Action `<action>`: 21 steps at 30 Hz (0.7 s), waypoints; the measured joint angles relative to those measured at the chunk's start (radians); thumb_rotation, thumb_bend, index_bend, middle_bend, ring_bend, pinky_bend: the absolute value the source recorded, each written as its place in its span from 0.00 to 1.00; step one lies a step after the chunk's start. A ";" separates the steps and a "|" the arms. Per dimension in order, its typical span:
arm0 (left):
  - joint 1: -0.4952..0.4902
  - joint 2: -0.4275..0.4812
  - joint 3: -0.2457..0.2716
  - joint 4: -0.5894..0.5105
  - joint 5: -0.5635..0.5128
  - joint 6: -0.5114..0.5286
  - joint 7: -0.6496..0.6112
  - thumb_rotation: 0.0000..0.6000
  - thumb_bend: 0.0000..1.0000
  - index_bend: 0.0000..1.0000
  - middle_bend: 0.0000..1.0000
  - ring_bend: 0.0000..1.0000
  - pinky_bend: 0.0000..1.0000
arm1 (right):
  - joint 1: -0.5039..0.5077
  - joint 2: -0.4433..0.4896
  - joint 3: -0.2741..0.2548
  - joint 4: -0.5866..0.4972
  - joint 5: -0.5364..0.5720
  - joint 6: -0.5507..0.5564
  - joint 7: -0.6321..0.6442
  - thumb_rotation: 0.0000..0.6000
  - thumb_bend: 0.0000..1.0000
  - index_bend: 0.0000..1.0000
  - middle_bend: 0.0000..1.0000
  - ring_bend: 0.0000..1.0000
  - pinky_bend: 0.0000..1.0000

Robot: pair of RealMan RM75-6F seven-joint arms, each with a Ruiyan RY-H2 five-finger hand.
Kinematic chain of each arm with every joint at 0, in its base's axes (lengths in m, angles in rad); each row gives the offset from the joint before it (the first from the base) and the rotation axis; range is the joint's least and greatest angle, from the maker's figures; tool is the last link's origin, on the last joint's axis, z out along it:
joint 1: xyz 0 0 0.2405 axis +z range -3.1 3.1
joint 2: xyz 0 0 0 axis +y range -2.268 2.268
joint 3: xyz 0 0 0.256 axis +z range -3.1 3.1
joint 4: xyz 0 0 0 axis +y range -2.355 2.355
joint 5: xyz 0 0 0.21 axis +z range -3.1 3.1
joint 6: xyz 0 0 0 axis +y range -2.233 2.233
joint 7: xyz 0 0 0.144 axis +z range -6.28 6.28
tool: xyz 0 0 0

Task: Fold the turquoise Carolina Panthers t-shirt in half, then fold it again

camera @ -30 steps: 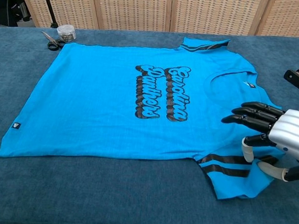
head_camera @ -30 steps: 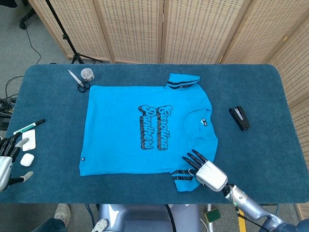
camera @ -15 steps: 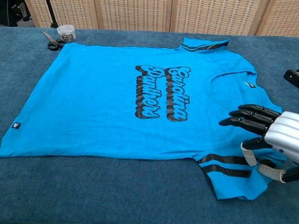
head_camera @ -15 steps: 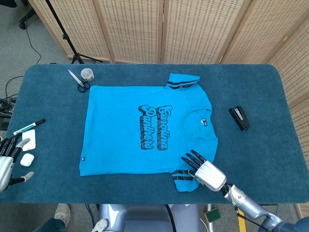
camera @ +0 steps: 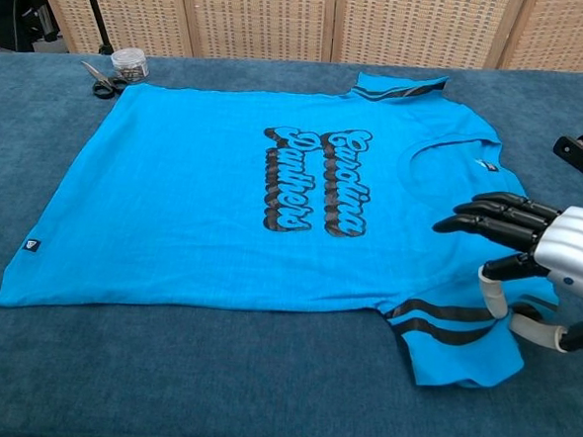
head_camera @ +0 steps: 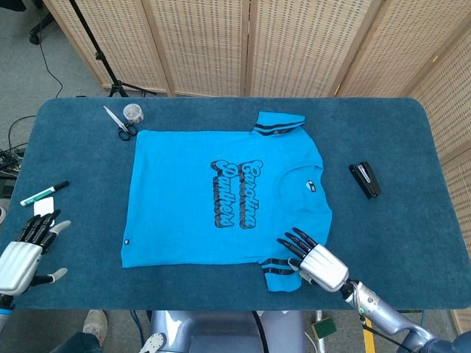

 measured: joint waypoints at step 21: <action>-0.129 -0.331 0.044 0.375 0.112 -0.028 -0.254 1.00 0.14 0.35 0.00 0.00 0.00 | 0.001 0.011 -0.005 -0.001 0.006 0.022 0.043 1.00 0.53 0.61 0.11 0.00 0.00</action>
